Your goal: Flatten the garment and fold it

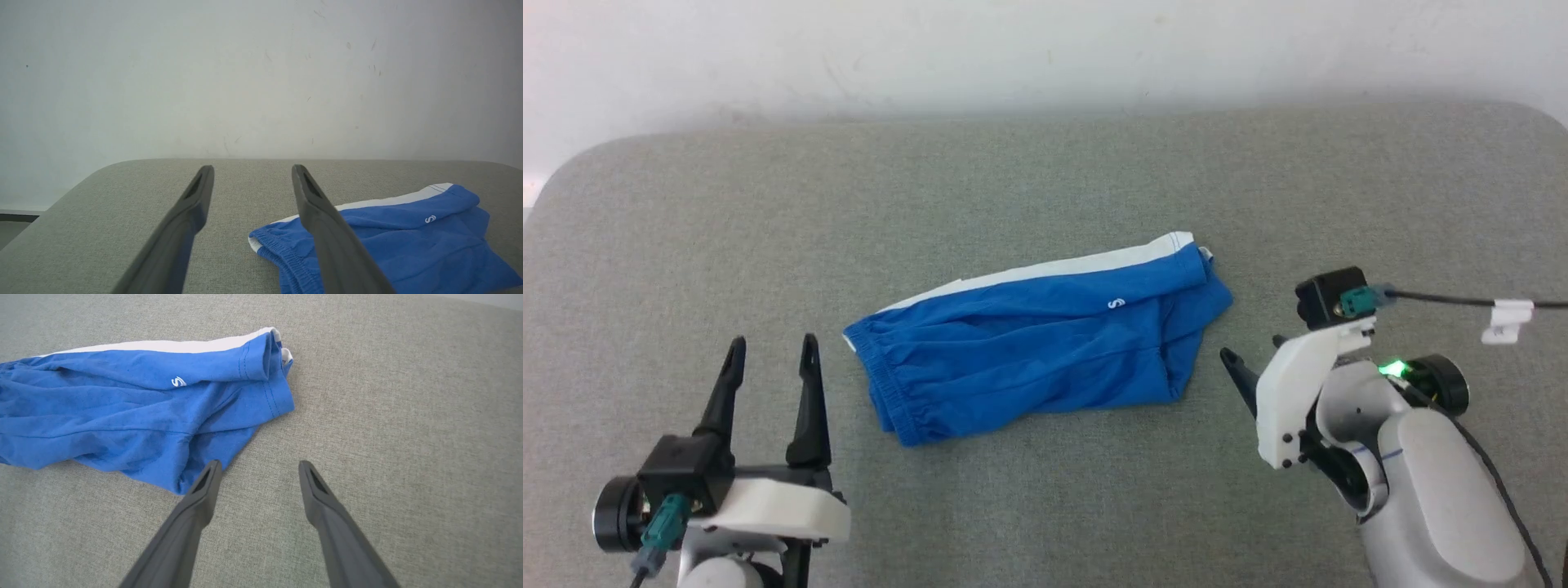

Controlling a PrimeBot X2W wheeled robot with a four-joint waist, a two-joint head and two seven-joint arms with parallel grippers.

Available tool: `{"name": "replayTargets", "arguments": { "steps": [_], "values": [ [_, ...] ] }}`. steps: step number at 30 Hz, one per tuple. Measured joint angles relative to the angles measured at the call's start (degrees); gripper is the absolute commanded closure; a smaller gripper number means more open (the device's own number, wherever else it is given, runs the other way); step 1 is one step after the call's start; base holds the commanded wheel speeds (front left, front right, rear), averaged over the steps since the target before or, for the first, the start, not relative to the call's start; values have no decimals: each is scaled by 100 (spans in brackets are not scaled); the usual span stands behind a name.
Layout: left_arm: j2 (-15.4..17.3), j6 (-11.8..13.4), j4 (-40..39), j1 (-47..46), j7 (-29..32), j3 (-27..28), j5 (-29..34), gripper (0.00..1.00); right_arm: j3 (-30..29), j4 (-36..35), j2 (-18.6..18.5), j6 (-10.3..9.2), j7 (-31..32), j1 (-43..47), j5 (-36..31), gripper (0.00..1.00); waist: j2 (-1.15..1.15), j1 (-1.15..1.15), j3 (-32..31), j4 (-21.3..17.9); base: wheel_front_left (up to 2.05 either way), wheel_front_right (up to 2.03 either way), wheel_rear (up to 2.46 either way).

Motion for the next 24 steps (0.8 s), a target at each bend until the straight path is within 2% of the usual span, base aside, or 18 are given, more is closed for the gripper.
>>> {"name": "replayTargets", "arguments": {
  "steps": [4,11,24],
  "values": [
    [-167,-158,-20,77,0,115,103,0,0,213,-1,0,367,-481,-163,0,0,1,88,25,0,0,0],
    [-410,-504,59,-27,0,249,229,0,-189,1273,-1,0,704,-1270,-581,0,0,2,364,210,0,0,0],
    [-711,-920,334,-231,0,526,359,0,14,2356,-20,-4,22,-1956,-554,0,0,2,986,555,0,0,0]
  ]
}}
